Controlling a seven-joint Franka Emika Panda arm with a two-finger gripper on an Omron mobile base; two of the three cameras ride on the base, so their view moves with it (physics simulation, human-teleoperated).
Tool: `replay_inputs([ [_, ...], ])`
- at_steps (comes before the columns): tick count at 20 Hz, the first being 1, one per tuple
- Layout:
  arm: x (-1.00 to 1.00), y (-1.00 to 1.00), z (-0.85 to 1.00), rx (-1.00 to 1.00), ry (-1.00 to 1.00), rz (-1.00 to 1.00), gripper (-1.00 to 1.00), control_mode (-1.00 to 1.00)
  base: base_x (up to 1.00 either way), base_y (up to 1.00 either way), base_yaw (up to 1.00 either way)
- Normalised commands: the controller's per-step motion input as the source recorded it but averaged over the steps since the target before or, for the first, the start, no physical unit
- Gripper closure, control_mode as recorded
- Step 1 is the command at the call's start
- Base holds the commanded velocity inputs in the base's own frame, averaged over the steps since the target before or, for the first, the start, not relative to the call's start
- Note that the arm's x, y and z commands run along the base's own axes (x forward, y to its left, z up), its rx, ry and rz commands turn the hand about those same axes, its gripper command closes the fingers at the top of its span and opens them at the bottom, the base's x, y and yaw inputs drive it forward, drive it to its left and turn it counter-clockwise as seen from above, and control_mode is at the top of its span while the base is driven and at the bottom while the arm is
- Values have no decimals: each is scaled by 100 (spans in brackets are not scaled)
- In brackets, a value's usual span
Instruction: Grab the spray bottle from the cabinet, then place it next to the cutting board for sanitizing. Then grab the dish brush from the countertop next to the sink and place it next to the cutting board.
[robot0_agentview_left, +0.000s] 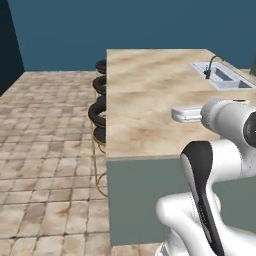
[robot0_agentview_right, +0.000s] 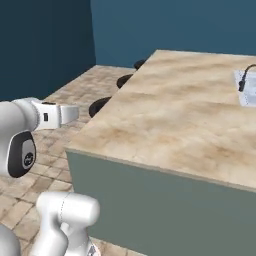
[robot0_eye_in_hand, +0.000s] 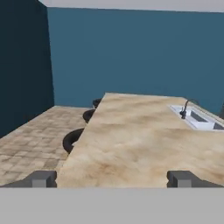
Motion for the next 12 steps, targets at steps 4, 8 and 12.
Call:
replay_inputs([
  [4, 0, 0, 0, 0, 0, 0, -100, 100, -52, -65, 74],
  [8, 0, 0, 0, 0, 0, 0, -100, 100, -92, -60, 77],
  [12, 0, 0, 0, 0, 0, 0, -100, 100, -100, -46, 75],
])
